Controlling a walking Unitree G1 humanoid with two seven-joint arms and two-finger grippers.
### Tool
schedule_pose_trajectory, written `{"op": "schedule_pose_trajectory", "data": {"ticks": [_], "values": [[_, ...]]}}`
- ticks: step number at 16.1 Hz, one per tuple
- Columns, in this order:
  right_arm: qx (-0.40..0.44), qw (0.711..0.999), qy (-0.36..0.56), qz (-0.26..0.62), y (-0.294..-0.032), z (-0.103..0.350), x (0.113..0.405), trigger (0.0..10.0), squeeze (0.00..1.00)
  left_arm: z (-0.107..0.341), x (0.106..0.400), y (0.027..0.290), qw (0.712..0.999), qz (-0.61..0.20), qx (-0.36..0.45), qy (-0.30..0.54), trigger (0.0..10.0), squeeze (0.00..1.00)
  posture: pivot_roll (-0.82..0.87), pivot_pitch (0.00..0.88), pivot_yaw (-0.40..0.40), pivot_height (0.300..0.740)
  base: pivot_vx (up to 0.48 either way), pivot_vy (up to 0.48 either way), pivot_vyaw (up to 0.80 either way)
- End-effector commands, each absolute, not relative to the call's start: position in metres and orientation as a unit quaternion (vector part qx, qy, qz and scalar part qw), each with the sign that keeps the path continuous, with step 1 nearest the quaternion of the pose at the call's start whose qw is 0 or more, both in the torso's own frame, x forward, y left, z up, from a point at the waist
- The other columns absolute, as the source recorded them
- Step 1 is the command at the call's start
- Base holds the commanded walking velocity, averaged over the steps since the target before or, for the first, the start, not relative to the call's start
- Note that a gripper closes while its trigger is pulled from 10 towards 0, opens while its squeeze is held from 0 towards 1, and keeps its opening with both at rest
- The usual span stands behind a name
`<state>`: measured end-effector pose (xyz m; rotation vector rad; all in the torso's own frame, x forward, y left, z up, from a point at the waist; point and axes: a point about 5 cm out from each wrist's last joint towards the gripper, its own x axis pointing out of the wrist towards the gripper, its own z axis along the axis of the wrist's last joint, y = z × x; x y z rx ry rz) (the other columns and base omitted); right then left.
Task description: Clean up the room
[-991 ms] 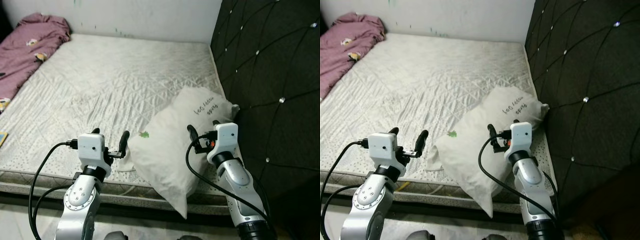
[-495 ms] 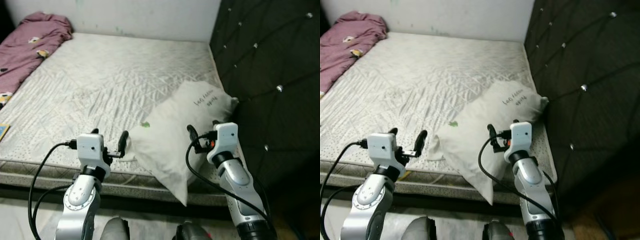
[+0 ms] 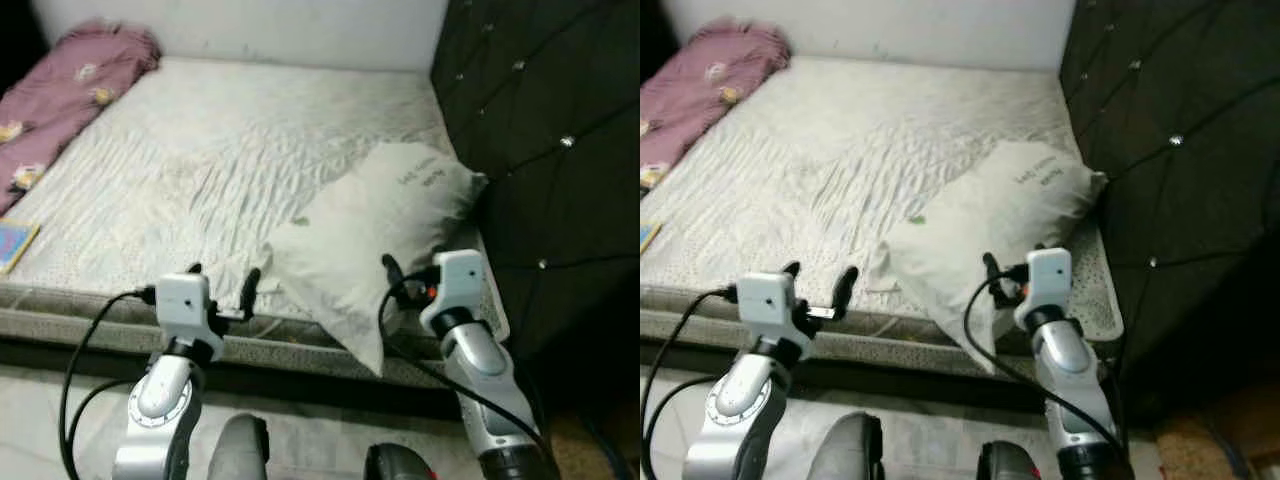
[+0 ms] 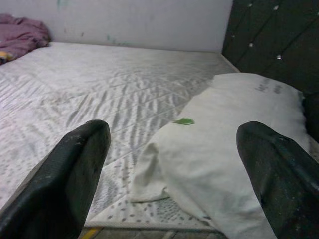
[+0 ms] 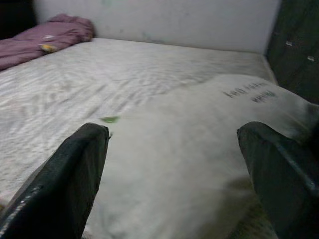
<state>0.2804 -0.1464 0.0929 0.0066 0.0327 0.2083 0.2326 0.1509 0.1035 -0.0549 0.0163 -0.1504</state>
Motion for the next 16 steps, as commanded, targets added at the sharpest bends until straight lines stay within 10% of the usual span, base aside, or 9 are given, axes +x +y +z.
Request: {"op": "schedule_pose_trajectory", "data": {"ticks": [1,16], "values": [[0.003,0.994,0.008,0.108,-0.1451,0.0986,0.2834,10.0,0.00,0.1081,0.2346,0.1508,0.997,-0.077,-0.025,0.000,10.0,0.00,0.03,0.043,-0.016,0.671,0.322,0.000,0.00],[0.001,0.995,0.008,0.102,-0.1436,0.0994,0.2834,10.0,0.00,0.1121,0.2395,0.1584,0.999,-0.052,-0.008,-0.006,10.0,0.00,0.04,0.094,-0.002,0.671,0.315,0.000,0.00]]}}
